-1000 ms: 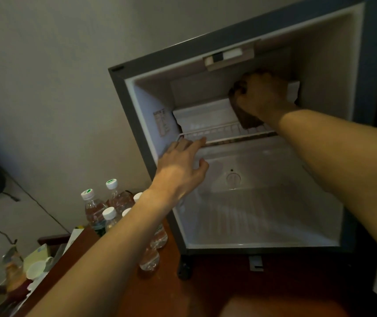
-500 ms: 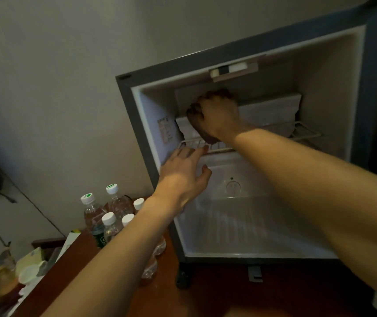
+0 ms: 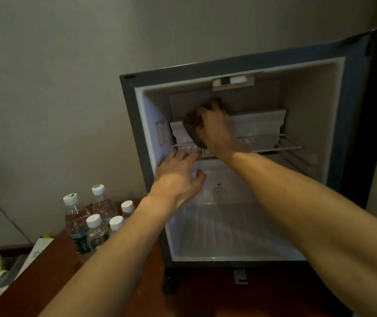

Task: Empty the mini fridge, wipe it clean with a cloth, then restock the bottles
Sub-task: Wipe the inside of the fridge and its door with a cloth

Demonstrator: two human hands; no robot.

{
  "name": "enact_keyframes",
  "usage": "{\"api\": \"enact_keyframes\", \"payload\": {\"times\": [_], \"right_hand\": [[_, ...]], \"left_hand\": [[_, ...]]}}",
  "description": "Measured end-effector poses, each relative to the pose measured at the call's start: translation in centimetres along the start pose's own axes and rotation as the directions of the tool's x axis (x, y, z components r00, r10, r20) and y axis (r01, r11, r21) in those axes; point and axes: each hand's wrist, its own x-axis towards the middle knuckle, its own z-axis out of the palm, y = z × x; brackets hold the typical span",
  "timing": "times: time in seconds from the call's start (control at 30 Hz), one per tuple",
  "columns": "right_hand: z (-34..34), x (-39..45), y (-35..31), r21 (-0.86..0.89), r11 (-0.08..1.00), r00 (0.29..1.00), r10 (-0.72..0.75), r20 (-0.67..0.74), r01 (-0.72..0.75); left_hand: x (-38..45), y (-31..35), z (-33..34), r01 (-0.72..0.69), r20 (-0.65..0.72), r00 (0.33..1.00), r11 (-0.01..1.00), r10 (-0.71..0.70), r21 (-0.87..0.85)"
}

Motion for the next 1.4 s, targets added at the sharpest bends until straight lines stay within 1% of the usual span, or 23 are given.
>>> {"api": "enact_keyframes", "payload": {"times": [0.07,0.23,0.3,0.37,0.43,0.53,0.63,0.77,0.87,0.97,1.07,1.17,1.23,1.33,1.4], "right_hand": [[0.2,-0.1,0.6,0.065,0.998,0.998,-0.019,-0.062,0.023],[0.6,-0.5,0.8,0.151,0.985,0.984,-0.06,-0.167,0.086],[1.0,0.2,0.3,0.182,0.973,0.974,-0.103,-0.201,0.14],[1.7,1.4,-0.7,0.199,0.959,0.966,-0.16,-0.204,0.201],[2.8,2.7,-1.8,0.193,0.957,0.967,-0.185,-0.176,0.218],[4.4,3.9,-2.6,0.149,0.975,0.98,-0.145,-0.137,0.165],[5.0,4.6,-2.5,0.059,0.995,0.987,-0.066,-0.147,0.075],[4.6,5.1,-1.4,0.049,0.998,0.99,-0.033,-0.139,0.04],[3.4,5.0,1.2,0.078,0.995,0.992,0.077,-0.101,-0.07],[1.5,4.8,5.4,0.042,0.991,0.981,0.133,-0.139,-0.128],[-0.2,4.5,9.2,0.062,0.973,0.954,0.229,-0.191,-0.221],[-0.7,4.4,10.3,0.054,0.958,0.939,0.286,-0.192,-0.281],[-0.6,4.5,9.5,0.077,0.954,0.935,0.3,-0.19,-0.291],[0.2,4.5,6.6,0.059,0.971,0.96,0.237,-0.151,-0.23],[1.3,4.7,3.7,0.099,0.977,0.973,0.201,-0.111,-0.191]], "left_hand": [[0.0,0.1,0.0,0.004,0.005,1.0,1.0,-0.004,0.0],[0.0,0.1,0.3,0.012,-0.001,1.0,1.0,-0.012,0.02],[0.0,0.0,0.4,0.007,-0.003,1.0,1.0,-0.007,0.024],[0.2,-0.1,0.5,0.003,-0.002,1.0,1.0,-0.003,0.025],[0.2,-0.1,0.6,0.001,0.004,1.0,1.0,-0.001,0.028],[0.3,-0.2,0.5,-0.005,0.02,1.0,1.0,0.005,0.015],[0.3,-0.2,0.5,0.001,0.029,1.0,1.0,-0.001,0.022],[0.3,-0.2,0.4,0.004,0.066,0.998,0.999,-0.007,0.046],[0.3,-0.2,0.3,0.007,0.068,0.998,0.999,-0.011,0.052],[0.3,-0.1,0.3,0.007,0.05,0.999,0.999,-0.009,0.042],[0.1,0.1,0.3,0.023,0.027,0.999,0.999,-0.024,0.042],[0.2,0.5,0.6,0.048,-0.009,0.999,0.996,-0.048,0.07],[0.6,0.9,0.8,0.073,0.0,0.997,0.994,-0.074,0.084],[0.9,1.2,1.3,0.075,0.005,0.997,0.99,-0.076,0.119],[1.0,1.2,1.6,0.08,0.001,0.997,0.989,-0.081,0.126]]}}
